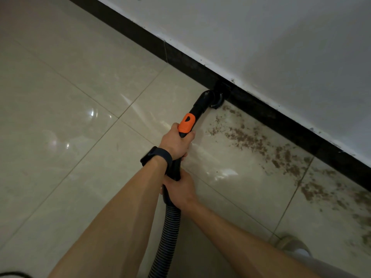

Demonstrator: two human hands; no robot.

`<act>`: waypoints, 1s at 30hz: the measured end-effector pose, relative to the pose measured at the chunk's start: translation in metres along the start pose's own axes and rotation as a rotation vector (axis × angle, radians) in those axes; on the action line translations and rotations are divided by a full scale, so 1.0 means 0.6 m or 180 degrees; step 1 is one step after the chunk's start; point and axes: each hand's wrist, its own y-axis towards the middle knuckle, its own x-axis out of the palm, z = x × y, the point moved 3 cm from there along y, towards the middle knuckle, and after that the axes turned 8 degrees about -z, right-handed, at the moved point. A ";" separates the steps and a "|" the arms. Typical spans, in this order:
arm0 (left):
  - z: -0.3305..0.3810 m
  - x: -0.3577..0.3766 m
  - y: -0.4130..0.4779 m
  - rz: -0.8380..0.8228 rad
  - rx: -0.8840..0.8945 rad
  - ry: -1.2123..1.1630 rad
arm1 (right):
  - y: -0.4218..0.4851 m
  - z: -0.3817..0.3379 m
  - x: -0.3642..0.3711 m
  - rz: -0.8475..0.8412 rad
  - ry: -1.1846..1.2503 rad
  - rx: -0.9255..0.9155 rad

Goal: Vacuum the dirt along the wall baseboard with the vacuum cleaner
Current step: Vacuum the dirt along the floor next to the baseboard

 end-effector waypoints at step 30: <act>-0.117 -0.031 -0.164 -0.0113 -0.0234 0.0126 | -0.141 0.077 0.128 -0.0415 -0.0058 0.0205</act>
